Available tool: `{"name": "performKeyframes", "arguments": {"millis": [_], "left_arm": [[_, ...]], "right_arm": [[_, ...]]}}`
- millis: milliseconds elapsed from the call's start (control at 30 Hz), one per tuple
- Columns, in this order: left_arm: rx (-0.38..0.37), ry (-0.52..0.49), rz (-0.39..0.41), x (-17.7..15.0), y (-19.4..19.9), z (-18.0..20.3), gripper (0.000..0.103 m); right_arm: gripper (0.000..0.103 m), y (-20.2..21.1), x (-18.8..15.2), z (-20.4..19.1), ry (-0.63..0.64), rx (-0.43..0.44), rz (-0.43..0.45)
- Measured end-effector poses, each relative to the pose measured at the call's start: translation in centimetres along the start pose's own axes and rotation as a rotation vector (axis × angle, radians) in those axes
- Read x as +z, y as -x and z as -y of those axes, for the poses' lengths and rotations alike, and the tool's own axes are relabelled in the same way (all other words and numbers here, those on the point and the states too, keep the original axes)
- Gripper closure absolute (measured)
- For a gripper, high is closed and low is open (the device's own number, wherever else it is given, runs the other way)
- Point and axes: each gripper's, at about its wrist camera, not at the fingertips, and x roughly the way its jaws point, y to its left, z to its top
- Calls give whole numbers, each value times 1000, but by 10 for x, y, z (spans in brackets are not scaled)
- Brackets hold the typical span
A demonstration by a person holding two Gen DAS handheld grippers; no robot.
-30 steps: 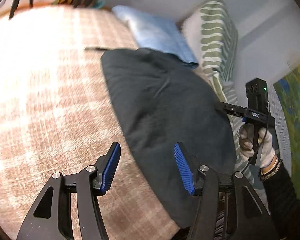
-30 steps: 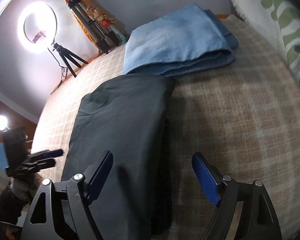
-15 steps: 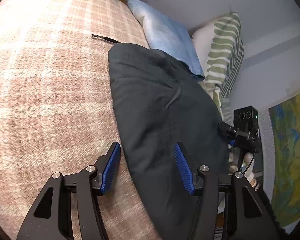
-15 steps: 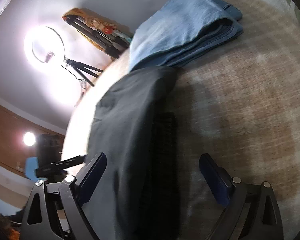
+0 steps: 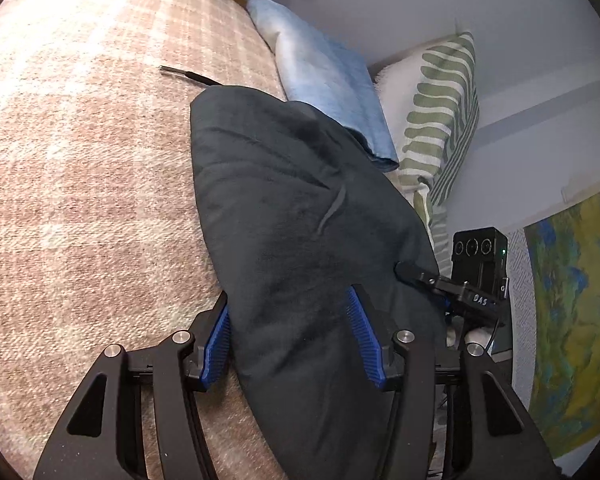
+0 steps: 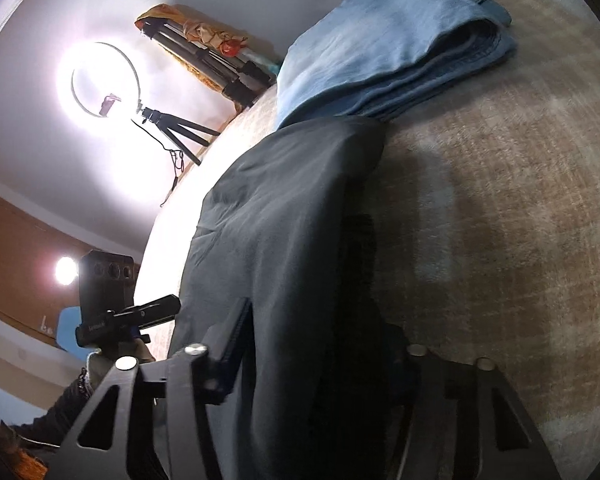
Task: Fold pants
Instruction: 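Grasp the folded black pants edge with both tools, then carry the pants with both tools toward the green-striped pillow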
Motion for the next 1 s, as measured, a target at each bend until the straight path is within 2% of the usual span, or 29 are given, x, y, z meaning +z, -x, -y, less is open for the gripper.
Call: {"name": "performKeyframes", "arguments": {"millis": [133,300,700,1000], "left_arm": [[37,-43,18,-1,-1,5,77],[33,-83,53,-3,7,11,90],[32,-247,104,-3,31,51,95],[26,-288,163,28,46,72,96]], "right_arm": [[66,6,-4,-8,12,-45,30],[74,16,-4,-34,79,-100,54],[77,32,-1,-97,250,-216,104],[78,52,17,-117,319,-253,173]]}}
